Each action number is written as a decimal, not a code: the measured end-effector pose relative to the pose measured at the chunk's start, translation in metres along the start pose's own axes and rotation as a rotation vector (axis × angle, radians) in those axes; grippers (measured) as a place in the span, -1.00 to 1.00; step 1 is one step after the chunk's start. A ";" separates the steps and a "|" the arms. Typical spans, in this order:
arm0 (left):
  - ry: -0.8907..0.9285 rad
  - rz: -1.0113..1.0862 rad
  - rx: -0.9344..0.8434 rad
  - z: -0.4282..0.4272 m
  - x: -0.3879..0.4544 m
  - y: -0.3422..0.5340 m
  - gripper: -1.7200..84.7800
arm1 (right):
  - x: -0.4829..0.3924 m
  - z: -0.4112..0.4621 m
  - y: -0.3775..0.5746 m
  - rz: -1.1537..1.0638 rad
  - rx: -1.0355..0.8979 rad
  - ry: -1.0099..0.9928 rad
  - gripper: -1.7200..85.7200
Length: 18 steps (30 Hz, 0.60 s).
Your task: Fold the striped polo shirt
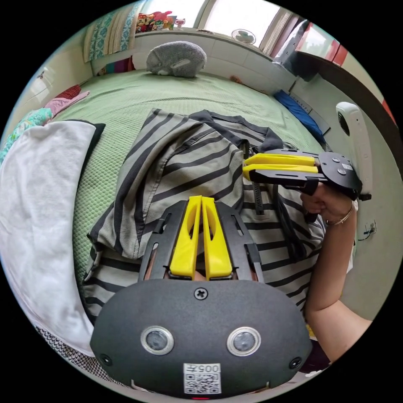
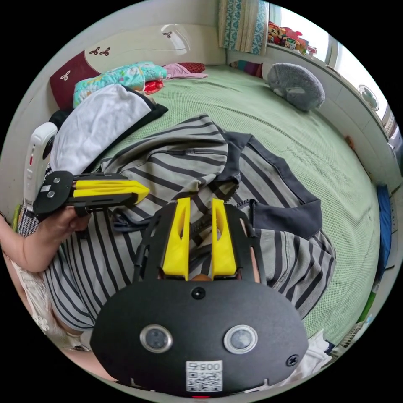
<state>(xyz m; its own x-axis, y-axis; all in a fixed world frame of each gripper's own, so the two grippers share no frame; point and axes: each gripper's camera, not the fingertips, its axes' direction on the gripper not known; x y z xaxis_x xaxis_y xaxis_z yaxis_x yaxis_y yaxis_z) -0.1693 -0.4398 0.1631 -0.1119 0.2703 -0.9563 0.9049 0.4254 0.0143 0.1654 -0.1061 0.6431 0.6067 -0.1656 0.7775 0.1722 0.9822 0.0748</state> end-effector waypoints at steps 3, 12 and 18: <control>-0.018 0.012 -0.001 -0.002 0.002 0.000 -0.98 | 0.003 0.001 0.002 0.004 0.007 -0.027 -0.80; -0.020 0.023 -0.003 -0.010 0.001 0.005 -0.98 | 0.017 -0.025 0.016 -0.022 0.119 -0.208 -0.69; -0.028 0.025 -0.004 -0.016 0.001 0.009 -0.98 | 0.021 -0.013 0.015 0.023 0.086 -0.159 -0.69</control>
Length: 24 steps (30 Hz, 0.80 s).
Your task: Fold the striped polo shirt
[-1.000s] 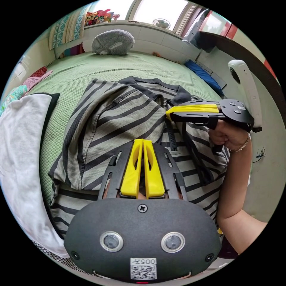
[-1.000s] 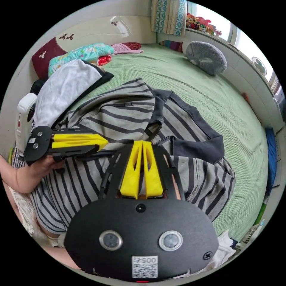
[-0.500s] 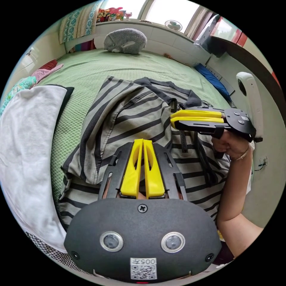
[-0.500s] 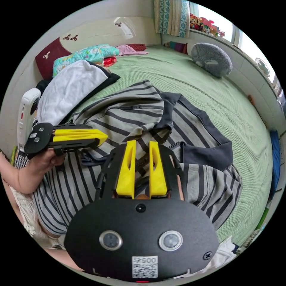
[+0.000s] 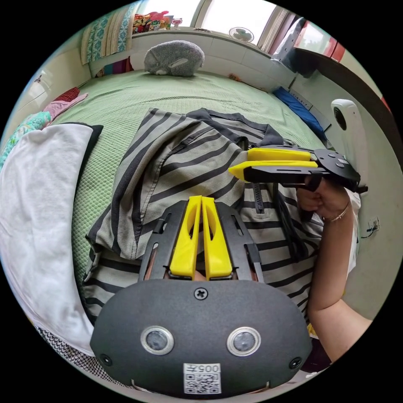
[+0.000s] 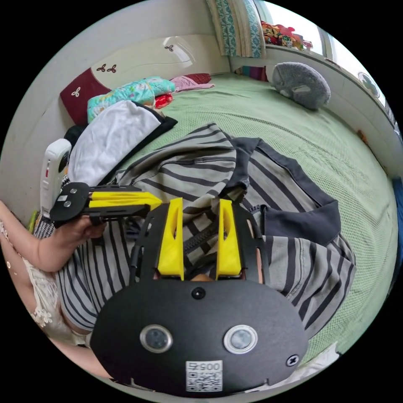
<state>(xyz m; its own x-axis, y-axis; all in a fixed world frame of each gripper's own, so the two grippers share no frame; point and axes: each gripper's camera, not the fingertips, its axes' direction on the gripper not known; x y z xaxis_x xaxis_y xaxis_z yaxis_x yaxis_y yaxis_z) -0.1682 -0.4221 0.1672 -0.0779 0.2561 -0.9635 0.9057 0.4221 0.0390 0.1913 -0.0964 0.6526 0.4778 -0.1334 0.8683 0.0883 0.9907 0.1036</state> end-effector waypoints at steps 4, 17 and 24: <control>-0.010 0.011 -0.001 -0.004 0.000 0.003 -0.98 | -0.007 -0.005 0.001 -0.042 0.010 -0.035 -0.72; -0.007 0.007 -0.003 -0.019 -0.005 0.012 -0.98 | -0.012 -0.028 0.005 -0.024 0.023 -0.046 -0.88; 0.007 0.005 0.000 -0.028 -0.008 0.018 -0.98 | -0.017 -0.048 0.002 0.064 -0.030 -0.012 -0.96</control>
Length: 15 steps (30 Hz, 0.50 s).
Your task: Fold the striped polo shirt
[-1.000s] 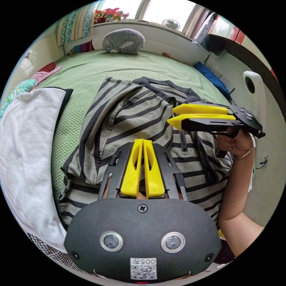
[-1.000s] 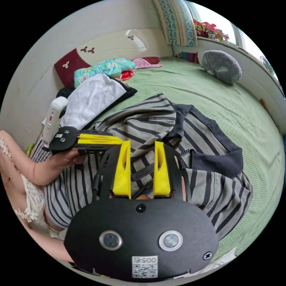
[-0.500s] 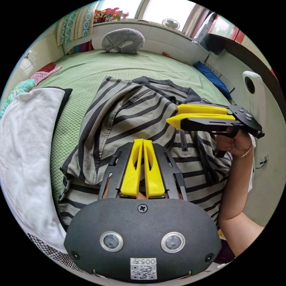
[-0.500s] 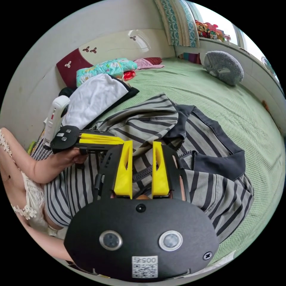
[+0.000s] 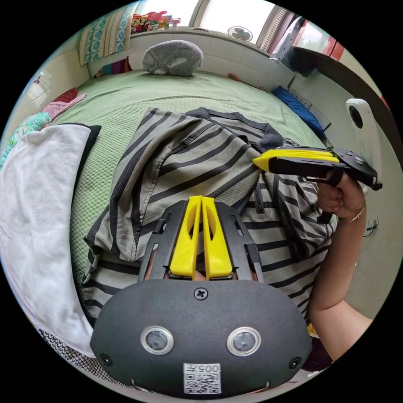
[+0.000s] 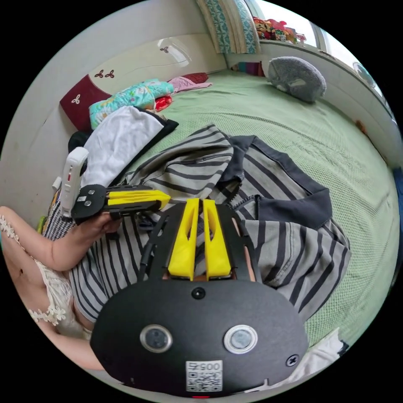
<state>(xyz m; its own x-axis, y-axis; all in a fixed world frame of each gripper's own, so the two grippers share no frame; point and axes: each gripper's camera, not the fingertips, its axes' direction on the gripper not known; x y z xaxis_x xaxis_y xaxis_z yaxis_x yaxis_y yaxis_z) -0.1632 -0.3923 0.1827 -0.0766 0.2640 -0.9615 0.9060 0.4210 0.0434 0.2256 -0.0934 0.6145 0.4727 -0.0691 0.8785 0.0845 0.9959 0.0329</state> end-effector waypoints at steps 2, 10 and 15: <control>-0.015 0.009 -0.001 -0.001 0.002 0.001 -0.98 | 0.004 0.005 -0.003 0.070 -0.006 0.047 -0.97; -0.041 0.027 0.004 -0.015 0.002 0.008 -0.98 | -0.014 -0.005 -0.006 0.134 -0.017 0.184 -0.94; -0.032 0.022 0.029 -0.030 -0.002 0.013 -0.97 | -0.046 -0.021 -0.006 0.028 -0.011 0.129 -0.89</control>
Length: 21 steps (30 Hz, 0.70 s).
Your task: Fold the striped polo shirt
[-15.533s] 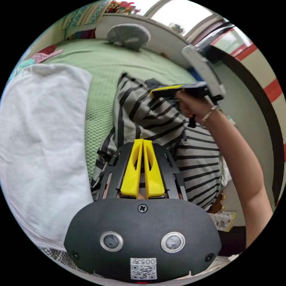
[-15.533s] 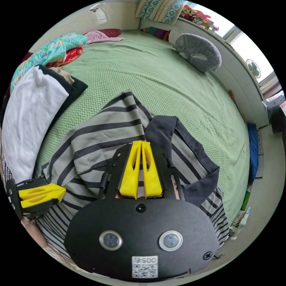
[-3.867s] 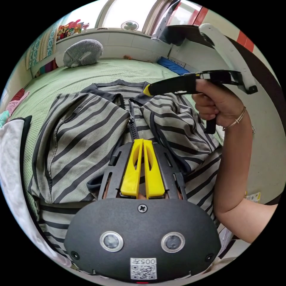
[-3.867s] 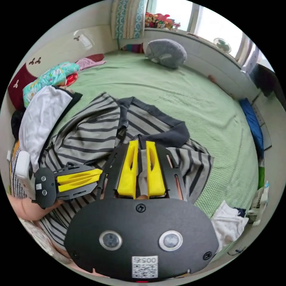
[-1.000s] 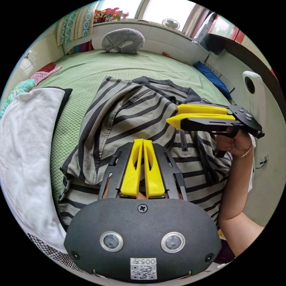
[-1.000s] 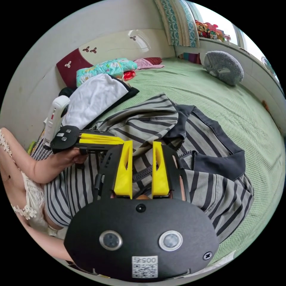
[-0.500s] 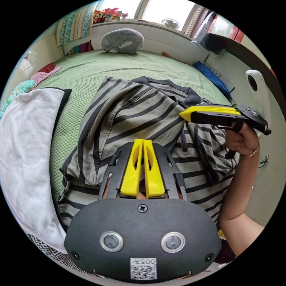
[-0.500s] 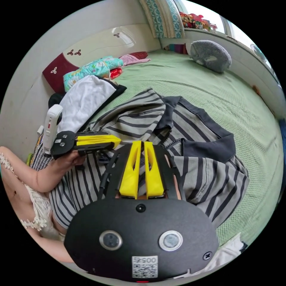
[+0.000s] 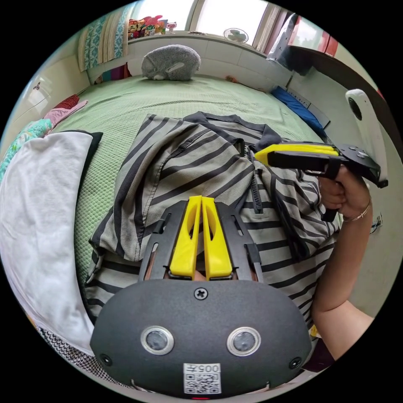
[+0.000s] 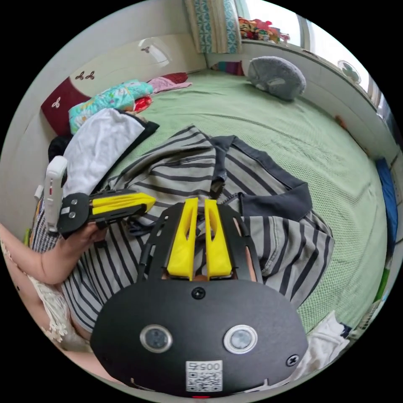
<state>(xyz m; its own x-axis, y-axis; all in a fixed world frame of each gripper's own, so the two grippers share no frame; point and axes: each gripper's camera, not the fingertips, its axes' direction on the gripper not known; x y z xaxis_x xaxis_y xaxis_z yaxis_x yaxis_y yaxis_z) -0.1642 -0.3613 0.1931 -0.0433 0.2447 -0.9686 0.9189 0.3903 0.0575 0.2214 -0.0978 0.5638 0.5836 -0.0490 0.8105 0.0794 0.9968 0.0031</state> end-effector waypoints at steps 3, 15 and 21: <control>0.000 0.007 0.011 -0.007 -0.001 0.002 -0.98 | -0.017 0.016 -0.005 -0.029 -0.089 0.060 -0.88; 0.003 -0.015 -0.036 -0.015 -0.011 0.003 -0.98 | -0.049 -0.017 0.002 0.069 -0.084 0.120 -0.84; 0.043 -0.024 -0.031 -0.026 -0.019 0.004 -0.98 | -0.107 -0.079 0.067 0.208 -0.007 0.328 -0.79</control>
<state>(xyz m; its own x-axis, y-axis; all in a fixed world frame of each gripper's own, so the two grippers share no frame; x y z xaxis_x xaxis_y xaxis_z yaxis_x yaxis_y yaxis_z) -0.1704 -0.3411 0.2182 -0.0830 0.2729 -0.9584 0.9048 0.4236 0.0423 0.2279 -0.0306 0.4313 0.8151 0.1354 0.5633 -0.0627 0.9872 -0.1466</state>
